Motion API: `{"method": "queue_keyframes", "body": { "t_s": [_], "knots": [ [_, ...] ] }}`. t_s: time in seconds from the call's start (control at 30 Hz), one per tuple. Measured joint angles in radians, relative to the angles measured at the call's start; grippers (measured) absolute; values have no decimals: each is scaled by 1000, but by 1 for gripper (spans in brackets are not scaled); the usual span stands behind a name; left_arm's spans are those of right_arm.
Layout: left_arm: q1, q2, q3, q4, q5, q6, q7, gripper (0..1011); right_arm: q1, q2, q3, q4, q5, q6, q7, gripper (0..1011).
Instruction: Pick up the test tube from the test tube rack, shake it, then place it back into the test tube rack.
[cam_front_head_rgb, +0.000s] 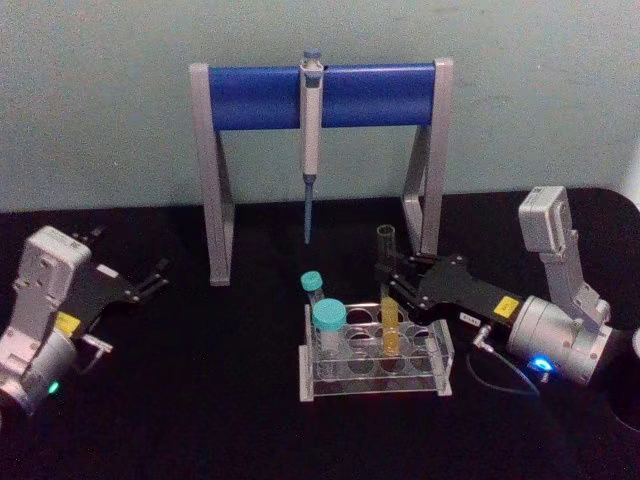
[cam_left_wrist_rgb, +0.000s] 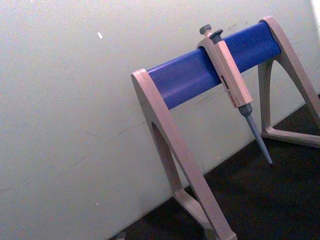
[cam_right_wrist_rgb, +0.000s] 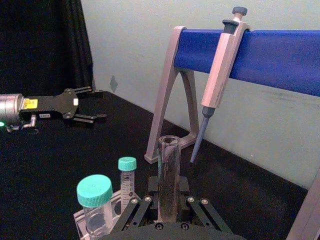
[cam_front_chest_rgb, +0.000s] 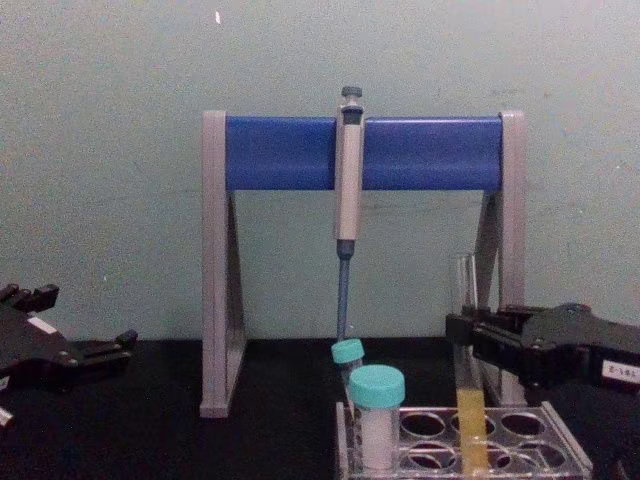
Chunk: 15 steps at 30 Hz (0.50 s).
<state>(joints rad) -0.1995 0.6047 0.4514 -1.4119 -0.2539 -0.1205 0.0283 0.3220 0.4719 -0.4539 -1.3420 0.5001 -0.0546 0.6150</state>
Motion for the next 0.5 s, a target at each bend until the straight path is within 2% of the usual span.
{"method": "queue_keyframes", "body": {
  "t_s": [0.5],
  "knots": [
    [0, 0, 0, 0, 0, 0, 0, 1001, 0, 0, 0, -1, -2, 1, -3, 229]
  ]
}}
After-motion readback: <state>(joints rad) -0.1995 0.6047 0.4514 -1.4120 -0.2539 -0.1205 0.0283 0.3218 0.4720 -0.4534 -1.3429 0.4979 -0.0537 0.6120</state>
